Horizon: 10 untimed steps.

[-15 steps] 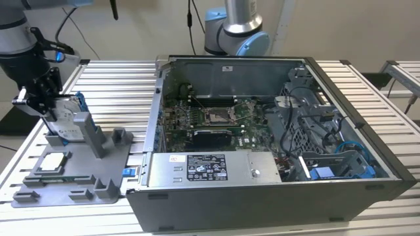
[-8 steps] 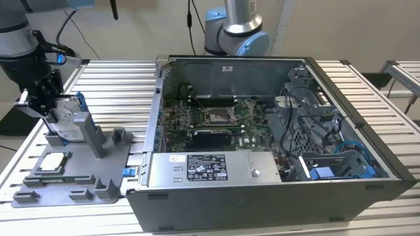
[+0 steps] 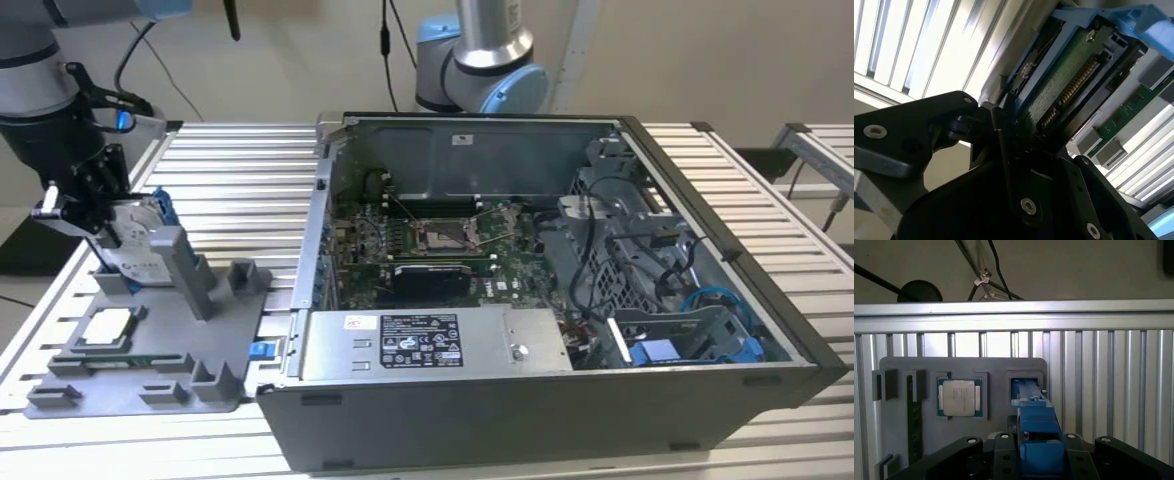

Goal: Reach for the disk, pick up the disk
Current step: 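Pick up the disk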

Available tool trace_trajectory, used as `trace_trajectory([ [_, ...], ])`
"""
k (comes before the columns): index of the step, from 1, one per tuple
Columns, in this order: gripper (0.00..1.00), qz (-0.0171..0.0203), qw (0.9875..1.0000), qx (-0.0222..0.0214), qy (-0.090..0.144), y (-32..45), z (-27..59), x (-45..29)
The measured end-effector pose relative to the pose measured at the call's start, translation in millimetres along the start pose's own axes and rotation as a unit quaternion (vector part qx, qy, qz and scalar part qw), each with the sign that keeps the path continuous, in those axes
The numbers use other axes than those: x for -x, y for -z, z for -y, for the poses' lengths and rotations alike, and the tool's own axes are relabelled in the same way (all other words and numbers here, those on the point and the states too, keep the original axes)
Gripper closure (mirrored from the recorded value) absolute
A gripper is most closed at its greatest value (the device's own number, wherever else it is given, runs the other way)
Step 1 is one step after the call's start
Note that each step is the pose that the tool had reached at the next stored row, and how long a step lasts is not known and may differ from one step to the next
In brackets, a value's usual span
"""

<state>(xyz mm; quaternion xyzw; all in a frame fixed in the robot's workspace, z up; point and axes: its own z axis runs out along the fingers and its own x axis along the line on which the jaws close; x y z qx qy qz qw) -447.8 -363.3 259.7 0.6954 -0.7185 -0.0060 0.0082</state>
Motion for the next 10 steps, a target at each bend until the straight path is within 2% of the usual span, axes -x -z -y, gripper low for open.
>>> trace_trajectory([
  [8, 1.00, 0.0000, 1.0000, 0.0000, 0.001, -0.1, 0.0, 0.0],
  [10, 1.00, -0.0010, 1.0000, -0.0001, 0.001, -0.2, 0.0, 0.1],
])
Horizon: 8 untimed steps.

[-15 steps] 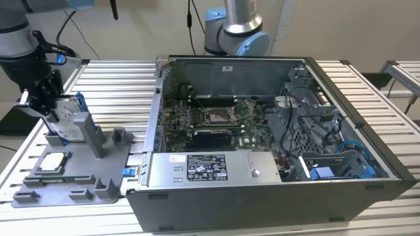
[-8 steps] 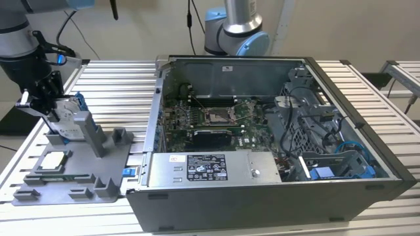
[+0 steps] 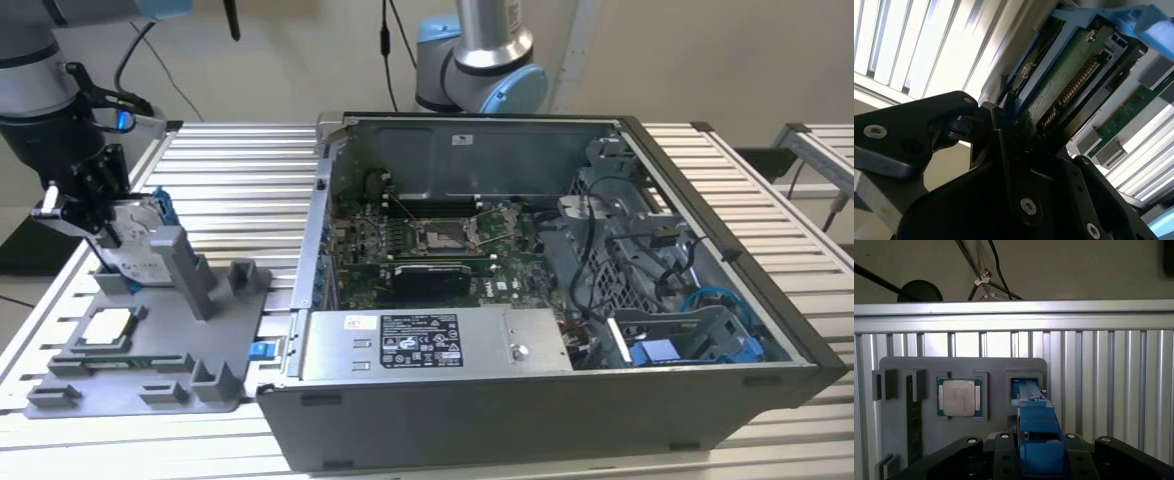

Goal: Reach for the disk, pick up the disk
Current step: 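Pick up the disk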

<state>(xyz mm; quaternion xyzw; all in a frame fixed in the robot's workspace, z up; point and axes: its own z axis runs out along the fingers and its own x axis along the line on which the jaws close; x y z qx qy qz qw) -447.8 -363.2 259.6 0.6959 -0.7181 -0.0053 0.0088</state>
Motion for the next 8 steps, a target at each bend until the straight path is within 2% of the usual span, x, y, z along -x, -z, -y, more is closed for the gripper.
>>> trace_trajectory([
  [8, 1.00, -0.0002, 1.0000, -0.0001, 0.000, 0.4, 0.0, 0.0],
])
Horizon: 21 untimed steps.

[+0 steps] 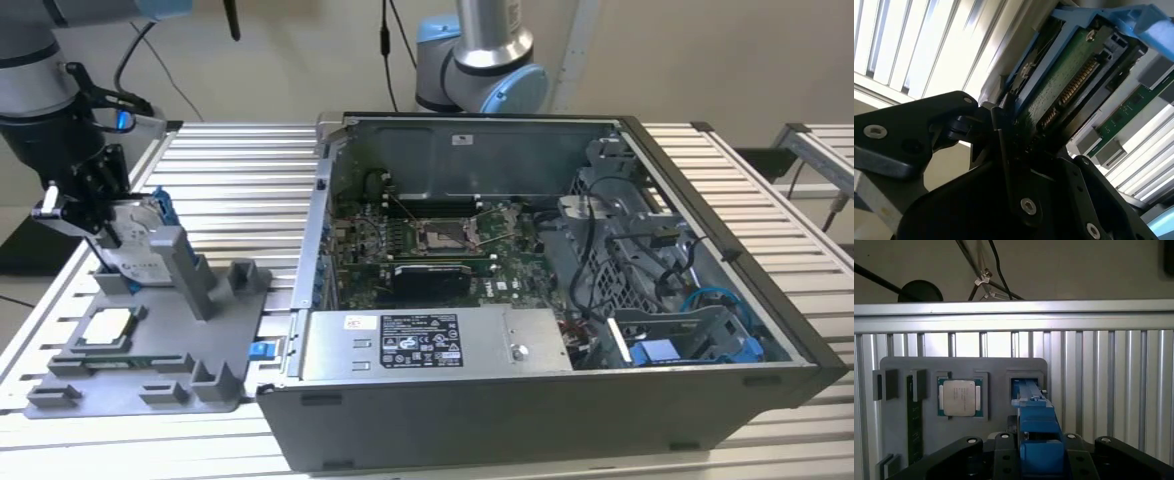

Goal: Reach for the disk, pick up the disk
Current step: 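Pick up the disk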

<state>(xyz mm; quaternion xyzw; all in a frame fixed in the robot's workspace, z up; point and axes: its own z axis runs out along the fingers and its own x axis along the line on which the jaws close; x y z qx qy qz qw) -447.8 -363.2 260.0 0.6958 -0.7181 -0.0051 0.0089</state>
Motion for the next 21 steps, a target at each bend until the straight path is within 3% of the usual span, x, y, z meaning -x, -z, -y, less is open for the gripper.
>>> trace_trajectory([
  [6, 1.00, 0.0000, 1.0000, 0.0000, 0.000, 5.8, -0.1, -0.1],
  [21, 1.00, -0.0001, 1.0000, 0.0001, 0.003, 36.7, -0.8, -0.2],
])
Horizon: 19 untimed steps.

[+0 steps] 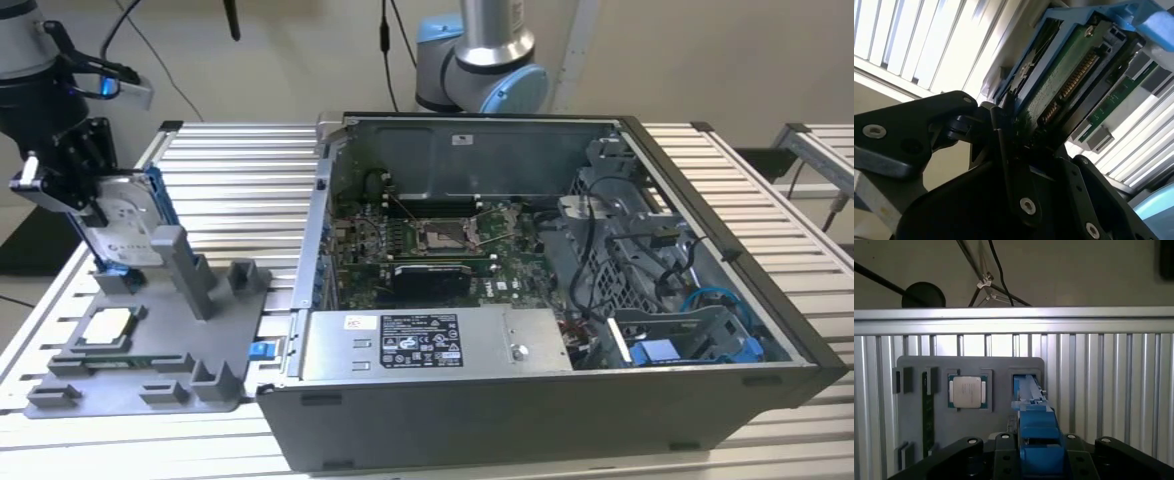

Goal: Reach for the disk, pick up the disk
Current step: 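Pick up the disk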

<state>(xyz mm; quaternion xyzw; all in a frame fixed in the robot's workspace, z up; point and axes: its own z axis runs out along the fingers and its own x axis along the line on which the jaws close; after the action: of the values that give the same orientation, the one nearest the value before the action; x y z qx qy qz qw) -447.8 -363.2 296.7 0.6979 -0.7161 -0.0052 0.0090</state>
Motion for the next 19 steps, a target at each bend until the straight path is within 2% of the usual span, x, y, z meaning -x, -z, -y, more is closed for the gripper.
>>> trace_trajectory([
  [19, 1.00, -0.0001, 1.0000, 0.0000, 0.004, 37.3, -0.7, -0.2],
])
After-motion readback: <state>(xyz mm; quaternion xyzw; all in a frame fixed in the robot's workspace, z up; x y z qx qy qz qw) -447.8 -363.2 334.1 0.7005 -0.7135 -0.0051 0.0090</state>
